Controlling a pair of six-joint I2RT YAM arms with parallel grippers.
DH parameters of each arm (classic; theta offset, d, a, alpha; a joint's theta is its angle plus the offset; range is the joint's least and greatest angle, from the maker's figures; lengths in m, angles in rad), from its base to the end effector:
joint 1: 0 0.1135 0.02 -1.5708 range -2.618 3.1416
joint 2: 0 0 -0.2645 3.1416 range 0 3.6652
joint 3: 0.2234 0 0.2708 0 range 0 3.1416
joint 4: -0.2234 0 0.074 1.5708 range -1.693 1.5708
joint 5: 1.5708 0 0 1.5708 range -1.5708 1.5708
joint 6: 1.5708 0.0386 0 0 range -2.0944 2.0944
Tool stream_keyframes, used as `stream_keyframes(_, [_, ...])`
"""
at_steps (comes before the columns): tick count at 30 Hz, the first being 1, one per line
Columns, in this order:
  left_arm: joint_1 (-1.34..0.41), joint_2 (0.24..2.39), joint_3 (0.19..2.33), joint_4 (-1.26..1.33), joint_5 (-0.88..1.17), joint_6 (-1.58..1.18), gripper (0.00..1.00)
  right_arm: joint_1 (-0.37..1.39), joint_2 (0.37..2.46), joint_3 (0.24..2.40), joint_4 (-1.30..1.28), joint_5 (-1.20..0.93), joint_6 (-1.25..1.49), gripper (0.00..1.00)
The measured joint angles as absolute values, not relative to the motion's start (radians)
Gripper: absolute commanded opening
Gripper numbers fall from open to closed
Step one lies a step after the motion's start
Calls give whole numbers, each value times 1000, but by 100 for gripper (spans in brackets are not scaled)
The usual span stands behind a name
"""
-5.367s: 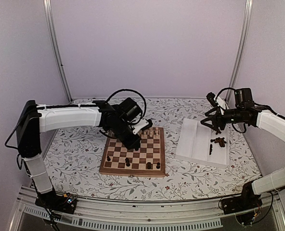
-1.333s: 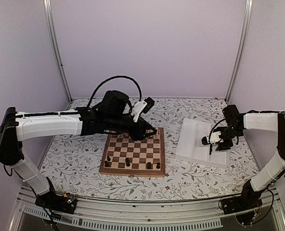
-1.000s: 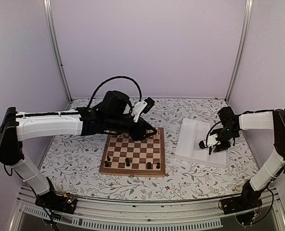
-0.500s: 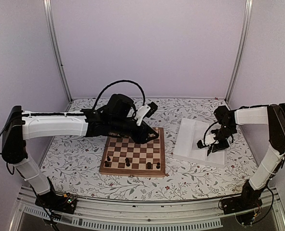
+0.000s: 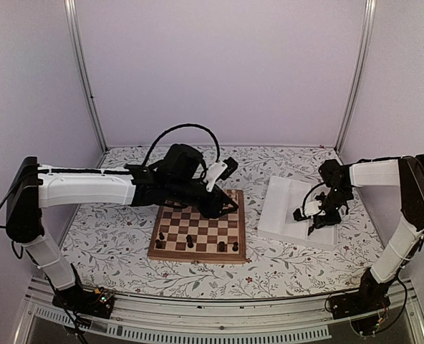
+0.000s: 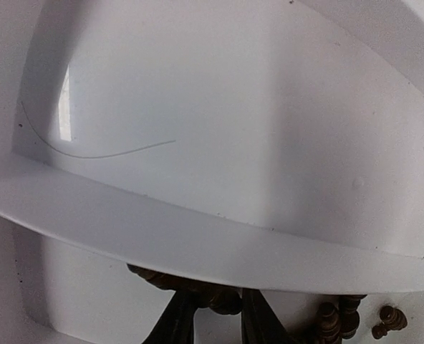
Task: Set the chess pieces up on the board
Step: Pick up the chess piece from the storage box.
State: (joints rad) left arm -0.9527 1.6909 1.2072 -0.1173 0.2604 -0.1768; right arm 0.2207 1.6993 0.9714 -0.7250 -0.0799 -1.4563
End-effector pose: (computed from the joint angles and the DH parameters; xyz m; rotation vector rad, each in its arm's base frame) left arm 0.2267 -0.3360 0.2435 1.0150 2.0651 -0.9012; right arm 0.2961 0.0696 0.1332 -2.2351 2.0000 -0.0048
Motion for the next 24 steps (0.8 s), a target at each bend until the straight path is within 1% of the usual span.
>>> stream_keyframes(5, [-958,1691,1207,-117,262,-177,39,221,1657,926,-738,-85,-1436,32])
stream_keyframes(10, [-962,1692,1207,-116,265,-177,39,221,1618,883,-745,-101,-1425,36])
stream_keyframes(12, [-964,1697,1207,-113,270,-177,39,221,1618,881,-741,-108,-1416,35])
stream_keyframes(13, [-965,1700,1207,-112,274,-177,39,221,1618,879,-738,-110,-1412,34])
stream_keyframes(19, [-973,1718,1207,-110,283,-177,39,221,1619,876,-742,-118,-1382,20])
stream_keyframes(24, [-976,1728,1210,-110,285,-177,39,206,1619,878,-764,-118,-1362,13])
